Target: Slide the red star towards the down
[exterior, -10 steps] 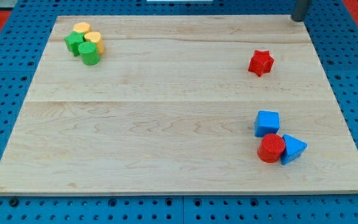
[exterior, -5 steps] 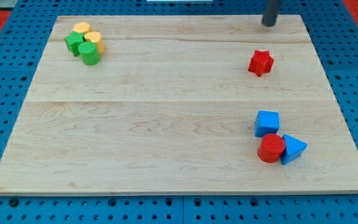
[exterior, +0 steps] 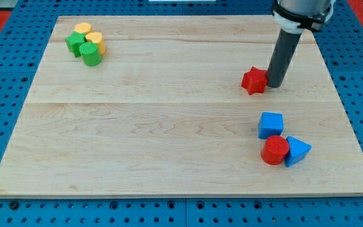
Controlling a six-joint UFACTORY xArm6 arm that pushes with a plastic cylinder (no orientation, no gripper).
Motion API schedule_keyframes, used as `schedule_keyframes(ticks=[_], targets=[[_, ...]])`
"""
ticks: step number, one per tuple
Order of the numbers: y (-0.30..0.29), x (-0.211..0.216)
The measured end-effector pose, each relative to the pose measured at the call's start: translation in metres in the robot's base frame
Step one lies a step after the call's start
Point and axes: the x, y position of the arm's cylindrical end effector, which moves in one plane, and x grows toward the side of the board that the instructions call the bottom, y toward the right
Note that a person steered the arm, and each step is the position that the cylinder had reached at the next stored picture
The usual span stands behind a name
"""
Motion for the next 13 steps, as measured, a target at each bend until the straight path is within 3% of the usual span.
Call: schedule_keyframes(ticks=[3, 6, 8, 10, 13], targets=[[-0.08, -0.044], [-0.059, 0.012], [-0.103, 0.008], [-0.087, 0.027], [-0.06, 0.101]])
